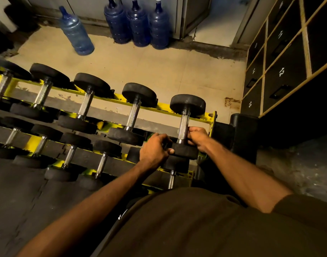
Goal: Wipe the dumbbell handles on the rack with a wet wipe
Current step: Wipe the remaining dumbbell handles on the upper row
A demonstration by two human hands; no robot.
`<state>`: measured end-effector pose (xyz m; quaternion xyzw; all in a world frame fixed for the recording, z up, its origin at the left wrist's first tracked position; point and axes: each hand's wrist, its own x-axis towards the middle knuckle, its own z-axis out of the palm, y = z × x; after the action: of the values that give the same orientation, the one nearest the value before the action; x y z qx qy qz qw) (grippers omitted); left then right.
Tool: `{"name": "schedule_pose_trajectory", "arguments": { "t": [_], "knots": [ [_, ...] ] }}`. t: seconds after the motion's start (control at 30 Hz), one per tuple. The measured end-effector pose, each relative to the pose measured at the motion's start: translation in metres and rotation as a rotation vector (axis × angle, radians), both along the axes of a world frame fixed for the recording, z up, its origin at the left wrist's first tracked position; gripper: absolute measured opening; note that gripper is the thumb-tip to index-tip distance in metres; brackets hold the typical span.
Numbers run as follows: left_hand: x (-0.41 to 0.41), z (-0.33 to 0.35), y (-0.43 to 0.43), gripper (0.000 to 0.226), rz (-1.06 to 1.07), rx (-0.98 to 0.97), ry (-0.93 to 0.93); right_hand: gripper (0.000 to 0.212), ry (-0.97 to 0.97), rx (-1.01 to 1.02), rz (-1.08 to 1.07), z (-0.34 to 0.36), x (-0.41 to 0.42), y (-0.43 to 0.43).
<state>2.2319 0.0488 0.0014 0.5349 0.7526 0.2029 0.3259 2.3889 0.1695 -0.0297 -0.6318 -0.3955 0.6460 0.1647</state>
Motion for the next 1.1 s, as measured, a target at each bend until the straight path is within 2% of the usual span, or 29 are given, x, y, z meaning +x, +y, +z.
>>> {"name": "schedule_pose_trajectory", "arguments": {
  "t": [0.07,0.13,0.2,0.27,0.33,0.4,0.47,0.53,0.6,0.67,0.73,0.8,0.9,0.97,1.03,1.1],
  "knots": [
    [0.000,-0.002,-0.001,0.026,-0.003,0.009,-0.013,0.029,-0.086,0.022,0.171,0.000,0.005,-0.005],
    [0.000,-0.003,0.000,0.026,0.001,0.018,-0.010,0.020,-0.138,0.031,0.233,0.004,0.018,0.001],
    [0.000,-0.003,0.001,0.027,0.000,0.023,-0.002,0.017,-0.050,0.004,0.129,0.006,0.028,0.010],
    [0.000,-0.003,0.001,0.028,-0.007,0.020,0.003,0.019,0.072,0.028,-0.088,0.007,0.026,0.016],
    [0.000,-0.004,0.001,0.027,-0.006,0.019,-0.005,0.023,0.039,0.183,-0.176,0.004,0.017,0.014],
    [0.001,-0.003,0.000,0.026,-0.007,0.023,0.002,0.025,-0.114,0.392,-0.001,0.005,0.012,0.005],
    [0.001,-0.002,0.000,0.026,-0.007,0.029,0.011,0.022,-0.256,0.553,0.334,0.009,0.017,-0.006],
    [0.000,-0.002,0.000,0.025,-0.003,0.030,0.022,0.019,-0.315,0.665,0.593,0.013,0.023,-0.010],
    [0.002,-0.003,-0.001,0.024,-0.001,0.027,0.018,0.018,-0.314,0.781,0.634,0.017,0.023,-0.007],
    [0.004,-0.003,-0.002,0.024,-0.001,0.031,0.020,0.019,-0.344,0.878,0.557,0.019,0.013,0.001],
    [0.005,-0.003,-0.003,0.025,0.002,0.032,0.021,0.019,-0.478,0.963,0.551,0.022,-0.002,0.010],
    [0.004,-0.004,-0.004,0.027,0.019,0.027,0.026,0.018,-0.703,1.035,0.698,0.027,-0.016,0.015],
    [0.004,-0.005,-0.004,0.030,0.028,0.030,0.016,0.017,-0.949,0.924,1.031,0.034,-0.038,0.020],
    [0.006,-0.004,-0.003,0.031,0.023,0.039,0.018,0.018,-1.018,0.785,1.258,0.041,-0.053,0.024],
    [0.007,-0.002,-0.003,0.029,0.020,0.045,0.037,0.023,-0.945,0.583,1.428,0.048,-0.065,0.030],
    [0.005,-0.002,-0.004,0.028,0.018,0.040,0.043,0.025,-0.797,0.402,1.463,0.054,-0.067,0.035]
  ]
}}
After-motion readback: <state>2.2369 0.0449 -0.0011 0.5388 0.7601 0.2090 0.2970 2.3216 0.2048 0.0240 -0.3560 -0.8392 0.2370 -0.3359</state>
